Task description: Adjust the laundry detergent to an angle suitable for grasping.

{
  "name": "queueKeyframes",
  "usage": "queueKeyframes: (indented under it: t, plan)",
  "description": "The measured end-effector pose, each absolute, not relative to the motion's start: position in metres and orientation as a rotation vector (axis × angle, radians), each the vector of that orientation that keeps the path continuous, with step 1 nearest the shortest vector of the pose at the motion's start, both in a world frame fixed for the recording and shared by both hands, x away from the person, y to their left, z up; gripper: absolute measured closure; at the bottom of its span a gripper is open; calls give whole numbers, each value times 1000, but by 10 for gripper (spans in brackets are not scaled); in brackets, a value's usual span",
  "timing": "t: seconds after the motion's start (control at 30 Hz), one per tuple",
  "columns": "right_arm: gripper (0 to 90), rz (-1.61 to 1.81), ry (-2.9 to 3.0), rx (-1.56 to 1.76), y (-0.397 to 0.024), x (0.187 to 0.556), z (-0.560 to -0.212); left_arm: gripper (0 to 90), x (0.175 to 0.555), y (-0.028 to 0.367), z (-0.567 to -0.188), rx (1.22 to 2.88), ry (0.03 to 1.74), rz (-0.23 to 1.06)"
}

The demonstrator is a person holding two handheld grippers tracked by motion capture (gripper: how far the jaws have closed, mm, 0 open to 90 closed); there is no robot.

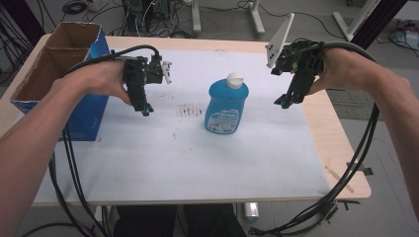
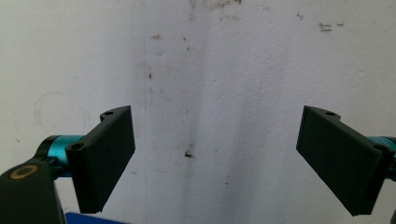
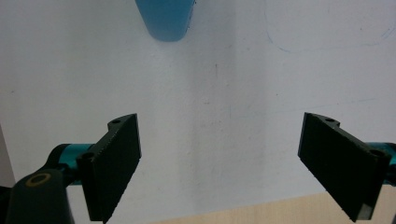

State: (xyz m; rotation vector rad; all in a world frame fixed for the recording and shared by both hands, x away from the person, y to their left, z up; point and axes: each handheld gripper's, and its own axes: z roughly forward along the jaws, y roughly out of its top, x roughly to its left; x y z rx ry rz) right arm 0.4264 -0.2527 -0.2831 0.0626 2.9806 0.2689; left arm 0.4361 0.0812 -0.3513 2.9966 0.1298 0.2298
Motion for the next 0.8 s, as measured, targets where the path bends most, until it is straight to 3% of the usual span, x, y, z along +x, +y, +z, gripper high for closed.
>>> queueKeyframes:
  t: [0.8]
  plan:
    - [126,265,2980,51,-252,424,-283,116,431,81,-344,2981,129,227]
